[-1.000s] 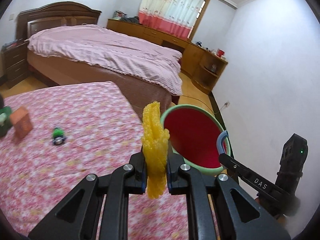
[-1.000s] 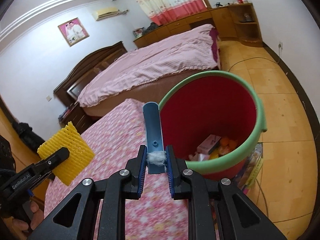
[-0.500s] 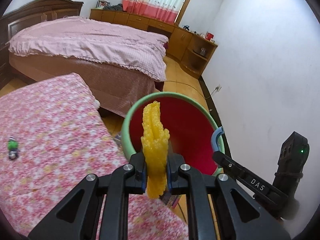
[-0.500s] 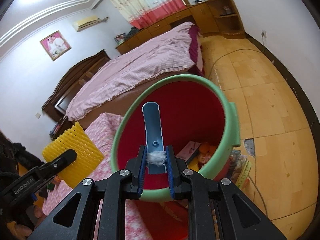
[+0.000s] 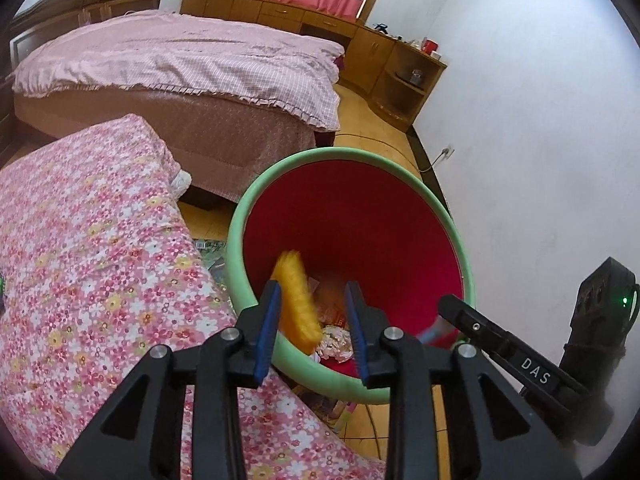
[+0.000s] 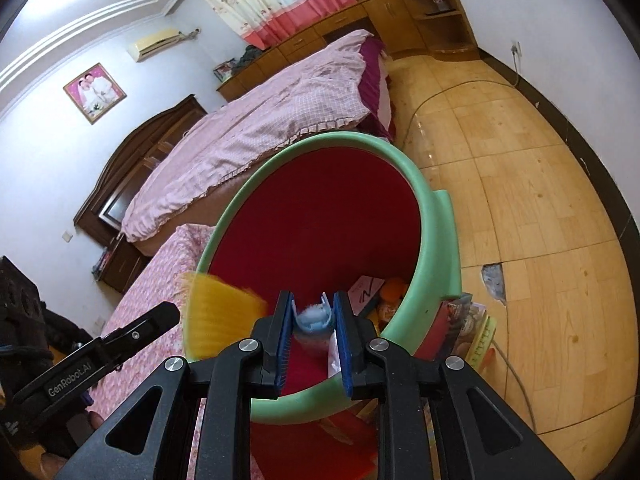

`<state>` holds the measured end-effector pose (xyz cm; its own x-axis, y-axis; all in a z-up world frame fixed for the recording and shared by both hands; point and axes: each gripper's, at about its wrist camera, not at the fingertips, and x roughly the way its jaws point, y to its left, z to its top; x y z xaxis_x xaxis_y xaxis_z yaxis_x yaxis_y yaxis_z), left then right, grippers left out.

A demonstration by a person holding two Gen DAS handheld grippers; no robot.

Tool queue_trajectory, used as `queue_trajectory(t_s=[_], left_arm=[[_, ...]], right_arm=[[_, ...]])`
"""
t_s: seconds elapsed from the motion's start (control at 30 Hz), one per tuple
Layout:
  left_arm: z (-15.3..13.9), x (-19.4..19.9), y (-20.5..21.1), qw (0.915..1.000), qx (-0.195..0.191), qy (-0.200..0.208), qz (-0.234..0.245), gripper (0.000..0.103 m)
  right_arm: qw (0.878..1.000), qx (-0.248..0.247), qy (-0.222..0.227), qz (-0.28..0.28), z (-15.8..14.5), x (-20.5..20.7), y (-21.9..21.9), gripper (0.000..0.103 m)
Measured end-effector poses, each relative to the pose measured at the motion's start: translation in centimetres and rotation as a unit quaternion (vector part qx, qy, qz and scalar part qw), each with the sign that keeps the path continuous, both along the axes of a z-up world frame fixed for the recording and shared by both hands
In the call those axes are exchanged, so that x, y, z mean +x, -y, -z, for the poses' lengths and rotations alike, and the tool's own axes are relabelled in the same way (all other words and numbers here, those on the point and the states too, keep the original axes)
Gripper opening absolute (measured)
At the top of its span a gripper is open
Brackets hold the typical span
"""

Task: Collect trash
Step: 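Move both open grippers back over the bed toward the orange box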

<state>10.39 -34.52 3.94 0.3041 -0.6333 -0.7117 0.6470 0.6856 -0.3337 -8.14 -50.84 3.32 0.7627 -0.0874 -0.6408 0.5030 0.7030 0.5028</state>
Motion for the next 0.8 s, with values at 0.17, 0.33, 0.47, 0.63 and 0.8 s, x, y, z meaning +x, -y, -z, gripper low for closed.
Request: queue_trajectory(t_s=[0.17, 0.33, 0.47, 0.63, 0.8], left_arm=[[-0.1, 0.5, -1.1, 0.9999, 0.001, 0.001, -0.016, 0.033], [-0.2, 0.8, -2.9, 0.9995, -0.003, -0.005, -0.032, 0.033], [-0.4, 1.0, -5.1, 0.9986, -0.005, -0.004, -0.052, 0.033], [-0.8, 1.8, -8.1, 0.9965, -0.004, 0.002, -0.083, 0.033], [-1.4, 2.8, -11.9, 0.9925, -0.006, 0.010, -0.122, 0.038]], right_arm=[[1.000, -0.002, 0.000, -0.004, 0.0, 0.1, -0.4, 0.023], [1.000, -0.005, 0.001, -0.007, -0.3, 0.1, -1.0, 0.027], [1.000, -0.010, 0.000, -0.013, -0.8, 0.1, -1.6, 0.039], [1.000, -0.018, -0.003, -0.023, -1.6, 0.4, -2.7, 0.054], [0.999, -0.023, -0.002, -0.035, -2.6, 0.8, -4.2, 0.060]])
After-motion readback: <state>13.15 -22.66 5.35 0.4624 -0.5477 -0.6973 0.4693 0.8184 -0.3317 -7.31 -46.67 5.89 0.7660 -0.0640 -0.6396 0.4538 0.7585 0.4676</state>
